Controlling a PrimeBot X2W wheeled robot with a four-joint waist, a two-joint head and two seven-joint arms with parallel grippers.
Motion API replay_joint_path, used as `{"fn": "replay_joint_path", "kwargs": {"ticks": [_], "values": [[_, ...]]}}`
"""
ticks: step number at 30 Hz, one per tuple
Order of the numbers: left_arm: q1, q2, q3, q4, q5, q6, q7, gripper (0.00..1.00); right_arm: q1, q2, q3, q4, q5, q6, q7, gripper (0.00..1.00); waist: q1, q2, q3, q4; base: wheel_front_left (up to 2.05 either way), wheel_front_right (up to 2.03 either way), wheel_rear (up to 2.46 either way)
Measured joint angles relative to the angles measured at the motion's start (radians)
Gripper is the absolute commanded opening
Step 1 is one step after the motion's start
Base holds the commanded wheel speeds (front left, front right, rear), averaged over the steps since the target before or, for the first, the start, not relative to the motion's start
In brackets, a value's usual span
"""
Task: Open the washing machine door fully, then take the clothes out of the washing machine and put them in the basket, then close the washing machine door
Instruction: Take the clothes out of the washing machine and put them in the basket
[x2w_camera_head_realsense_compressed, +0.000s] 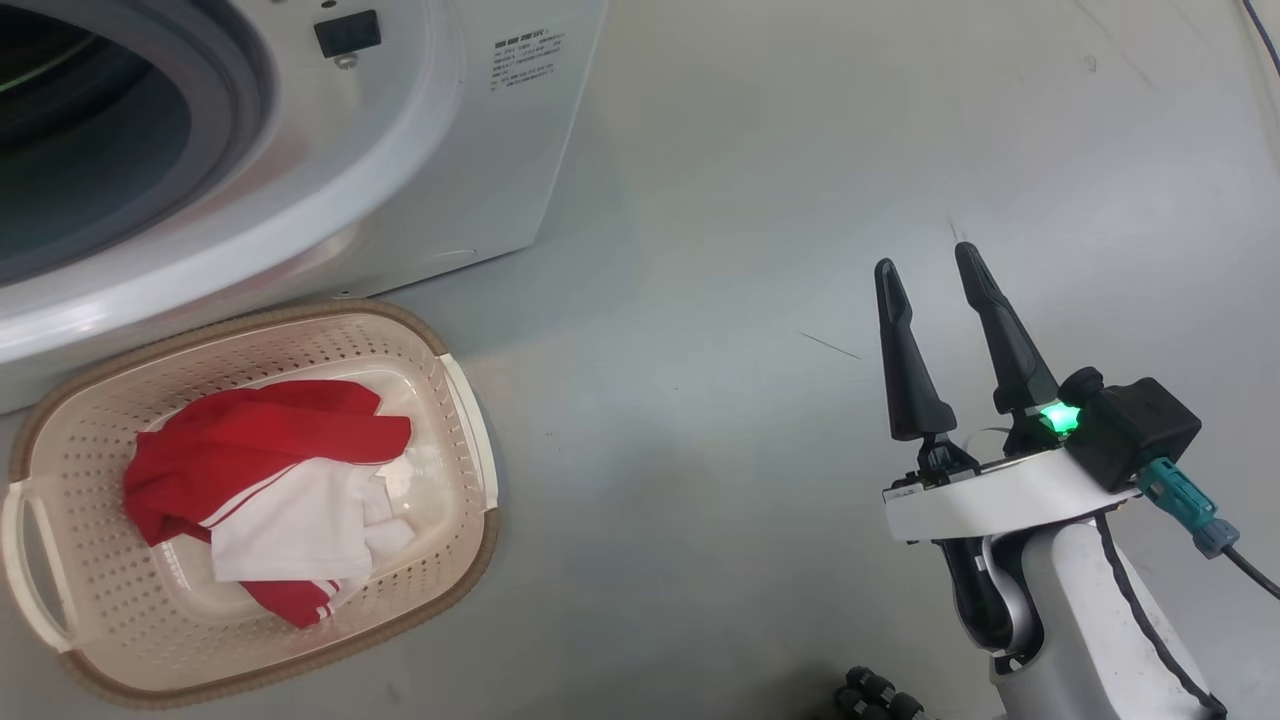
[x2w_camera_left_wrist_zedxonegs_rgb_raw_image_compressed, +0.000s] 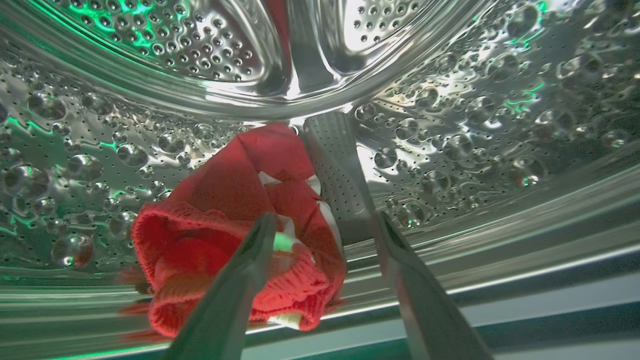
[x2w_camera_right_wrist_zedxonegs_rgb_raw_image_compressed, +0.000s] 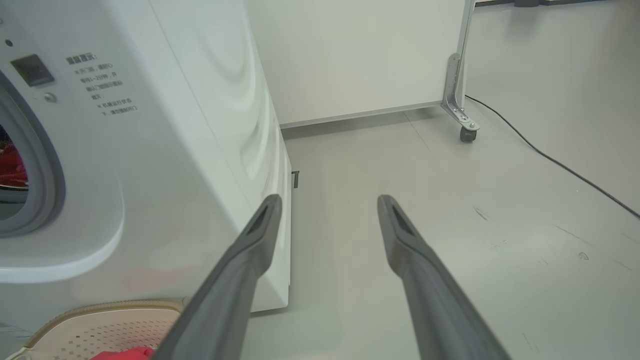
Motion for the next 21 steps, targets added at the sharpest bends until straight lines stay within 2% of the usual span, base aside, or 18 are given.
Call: {"fn": "replay_joint_path", "kwargs": {"ticks": [3, 8, 15, 21], "values": [[-0.026, 0.024, -0.001, 0.018, 0.007, 0.000, 0.033, 1.00, -0.008, 0.000, 0.002, 0.000, 0.006, -0.001, 0.000, 1.00, -0.0001, 0.0000, 0.020, -0.007, 0.00, 0.00, 0.00], [-0.053, 0.032, -0.008, 0.044, 0.023, 0.002, 0.085, 1.00, -0.025, 0.000, 0.003, -0.001, 0.016, -0.009, 0.000, 1.00, 0.0000, 0.0000, 0.048, -0.015, 0.00, 0.00, 0.00], [-0.065, 0.056, -0.014, 0.099, 0.042, 0.035, 0.151, 1.00, -0.045, 0.000, 0.009, 0.002, 0.022, -0.009, 0.000, 1.00, -0.0001, 0.0000, 0.071, -0.021, 0.00, 0.00, 0.00], [-0.081, 0.058, -0.019, 0.119, 0.049, 0.046, 0.191, 1.00, -0.050, 0.000, 0.009, 0.009, 0.022, -0.010, 0.000, 1.00, -0.0001, 0.0000, 0.075, -0.020, 0.00, 0.00, 0.00]]}}
